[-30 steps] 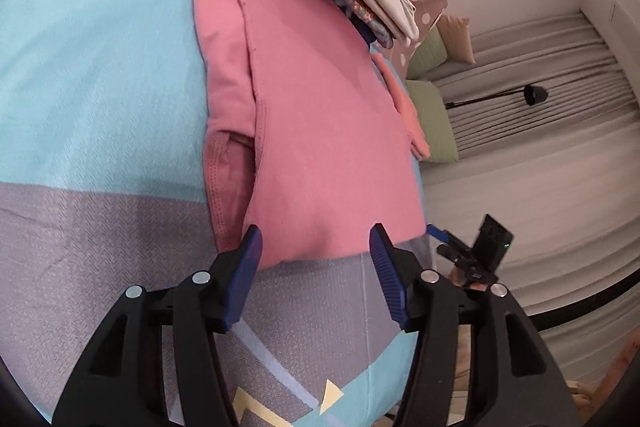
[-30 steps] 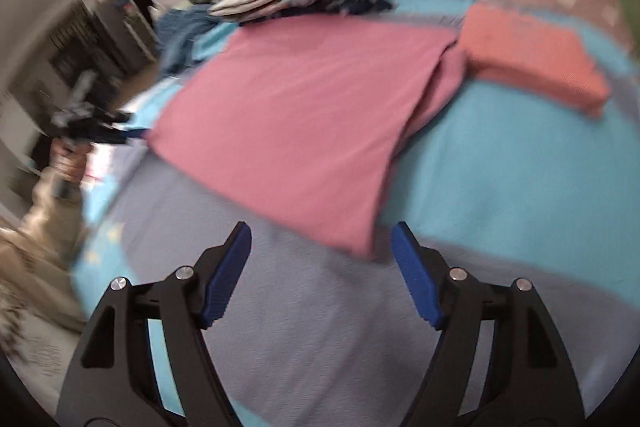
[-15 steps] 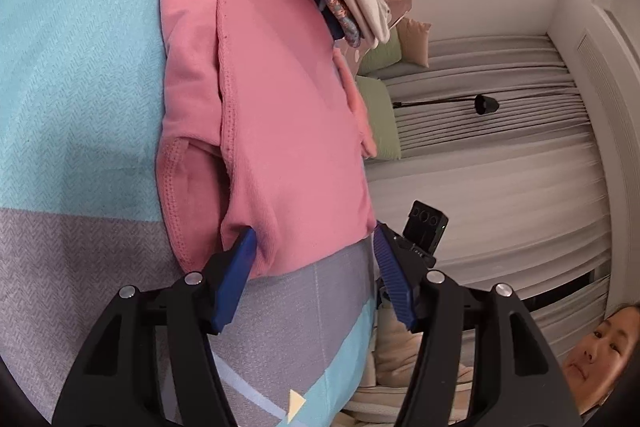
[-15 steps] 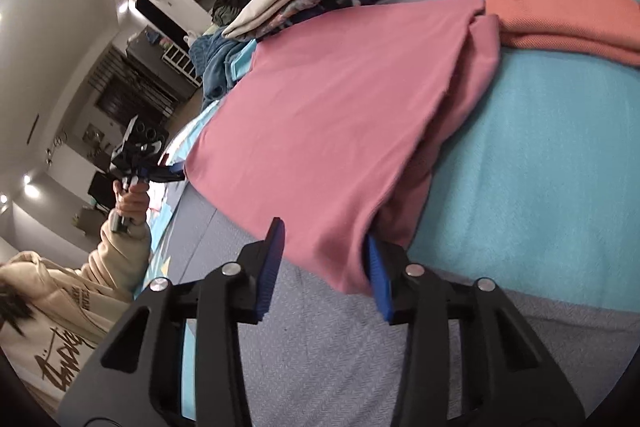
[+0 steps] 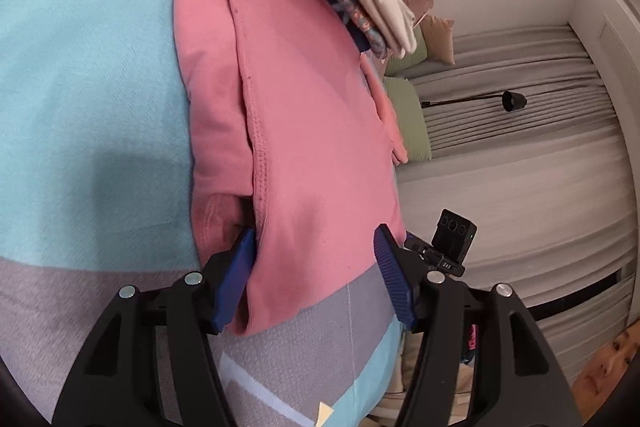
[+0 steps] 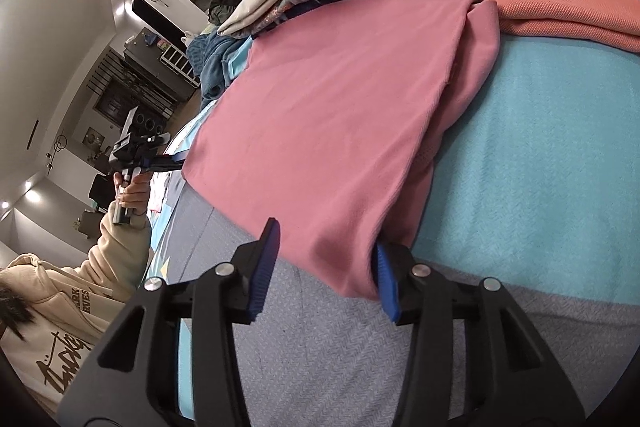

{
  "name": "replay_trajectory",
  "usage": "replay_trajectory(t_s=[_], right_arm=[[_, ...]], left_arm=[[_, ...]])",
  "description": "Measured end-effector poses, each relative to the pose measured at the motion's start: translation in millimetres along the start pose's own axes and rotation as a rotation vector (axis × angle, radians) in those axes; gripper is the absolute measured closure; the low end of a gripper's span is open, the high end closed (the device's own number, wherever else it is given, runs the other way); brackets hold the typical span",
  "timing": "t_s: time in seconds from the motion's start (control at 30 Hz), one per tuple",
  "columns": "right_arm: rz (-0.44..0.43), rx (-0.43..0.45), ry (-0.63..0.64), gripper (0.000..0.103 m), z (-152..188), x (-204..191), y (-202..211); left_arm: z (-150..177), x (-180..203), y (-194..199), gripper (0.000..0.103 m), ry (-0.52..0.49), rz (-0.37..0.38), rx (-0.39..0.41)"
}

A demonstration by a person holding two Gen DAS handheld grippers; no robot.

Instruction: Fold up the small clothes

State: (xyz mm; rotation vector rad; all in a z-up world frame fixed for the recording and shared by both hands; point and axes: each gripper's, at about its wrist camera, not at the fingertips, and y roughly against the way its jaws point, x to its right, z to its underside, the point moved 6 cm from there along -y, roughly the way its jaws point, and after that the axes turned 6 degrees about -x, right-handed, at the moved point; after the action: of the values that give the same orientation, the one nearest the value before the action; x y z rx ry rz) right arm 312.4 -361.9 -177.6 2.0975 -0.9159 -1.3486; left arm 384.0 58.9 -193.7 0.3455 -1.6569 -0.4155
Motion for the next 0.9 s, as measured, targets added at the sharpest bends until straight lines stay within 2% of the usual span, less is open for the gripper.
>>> replay_trajectory(t_s=[0.13,0.17,0.2,0.27,0.3,0.37,0.47,0.73,0.9], right_arm=[[-0.013,0.013,-0.016,0.058,3.6,1.3,3.8],[-0.018,0.021,-0.027,0.063,4.8,2.6,5.4],[-0.020,0.027,-0.029,0.070,5.9,3.4,6.5],[-0.020,0.038,-0.034,0.079,8.2,6.4,8.6],[-0.020,0.039,-0.042,0.090,8.5,8.4,8.8],[-0.016,0.050,-0.052,0.099,8.6,12.4,10.3],[-0.038,0.085,-0.051,0.100,9.2,13.1,15.3],[-0.072,0.094,-0.029,0.101,8.1,5.7,17.4],[-0.077,0.084,-0.018,0.101,7.8,4.3,9.3]], left_arm=[[-2.2,-3.3,-13.4,0.043,0.037,0.065,-0.018],[0.0,-1.5,-14.0,0.045,0.024,0.064,-0.014],[2.4,0.1,-13.8,0.056,0.015,0.067,-0.011],[7.4,-0.1,-13.4,0.069,0.034,0.088,-0.002],[9.2,-1.3,-12.3,0.073,0.048,0.095,0.008],[13.7,-1.2,-9.5,0.077,0.039,0.093,0.022],[19.5,0.4,-4.2,0.095,0.021,0.095,0.050],[32.5,-0.4,7.4,0.097,0.008,0.141,0.081],[36.7,-3.0,17.4,0.097,0.024,0.225,0.098]])
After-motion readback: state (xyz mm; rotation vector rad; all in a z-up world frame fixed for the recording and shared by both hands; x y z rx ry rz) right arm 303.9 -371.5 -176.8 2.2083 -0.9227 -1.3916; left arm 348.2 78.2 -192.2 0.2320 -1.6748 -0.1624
